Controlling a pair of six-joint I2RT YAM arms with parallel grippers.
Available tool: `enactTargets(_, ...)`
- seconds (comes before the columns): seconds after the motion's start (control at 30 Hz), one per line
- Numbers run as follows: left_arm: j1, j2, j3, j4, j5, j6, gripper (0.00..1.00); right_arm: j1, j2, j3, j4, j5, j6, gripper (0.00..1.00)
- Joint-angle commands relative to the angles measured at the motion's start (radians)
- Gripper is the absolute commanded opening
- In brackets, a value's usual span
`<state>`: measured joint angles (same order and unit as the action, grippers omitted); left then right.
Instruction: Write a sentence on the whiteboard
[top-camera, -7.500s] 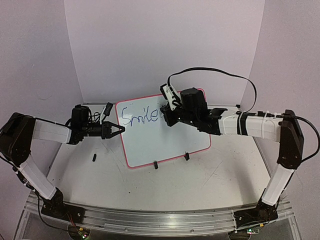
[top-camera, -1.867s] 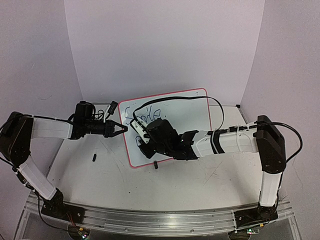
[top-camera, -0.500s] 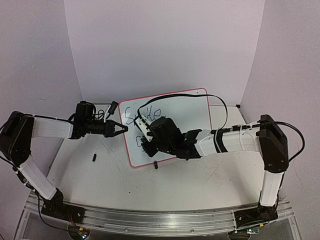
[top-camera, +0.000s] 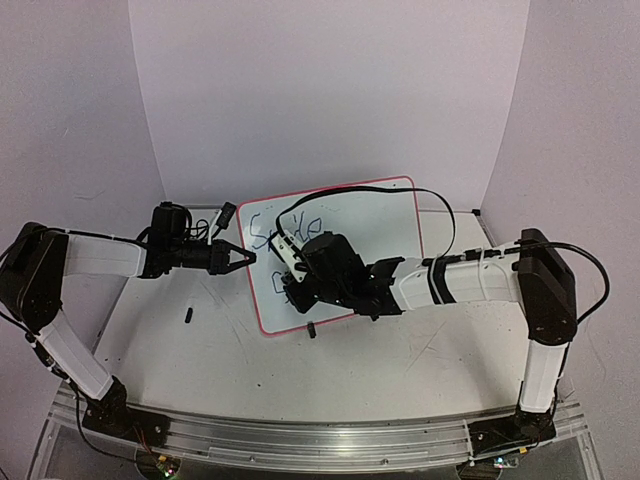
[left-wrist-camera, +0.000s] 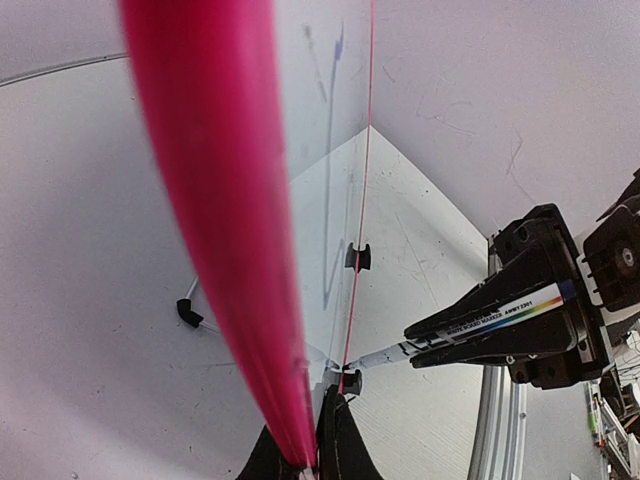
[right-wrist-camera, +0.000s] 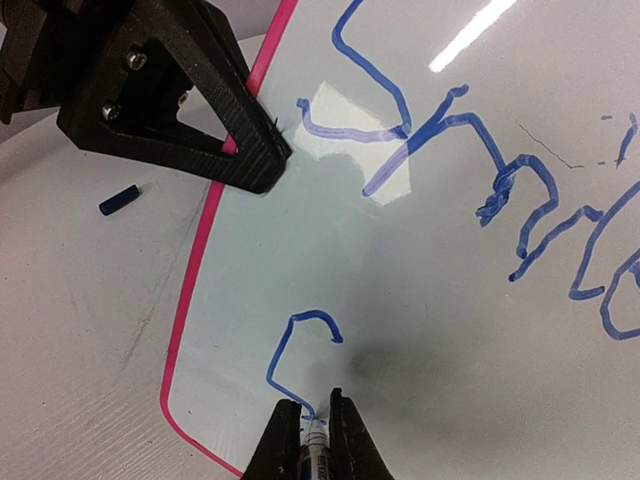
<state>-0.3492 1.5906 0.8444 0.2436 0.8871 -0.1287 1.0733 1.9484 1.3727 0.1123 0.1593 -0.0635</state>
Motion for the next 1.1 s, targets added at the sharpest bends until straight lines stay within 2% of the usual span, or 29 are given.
enactTargets(0.0,-0.012,0.043,-0.008,-0.096,-0.208,0.097,0.00,-0.002,-0.022,0.040,0.035,0.004,-0.002,0.00)
enactTargets(1.07,-0.012,0.033,-0.011,-0.096,-0.205,0.098,0.00,-0.002,0.008,-0.009,0.038,0.013,0.030,0.00)
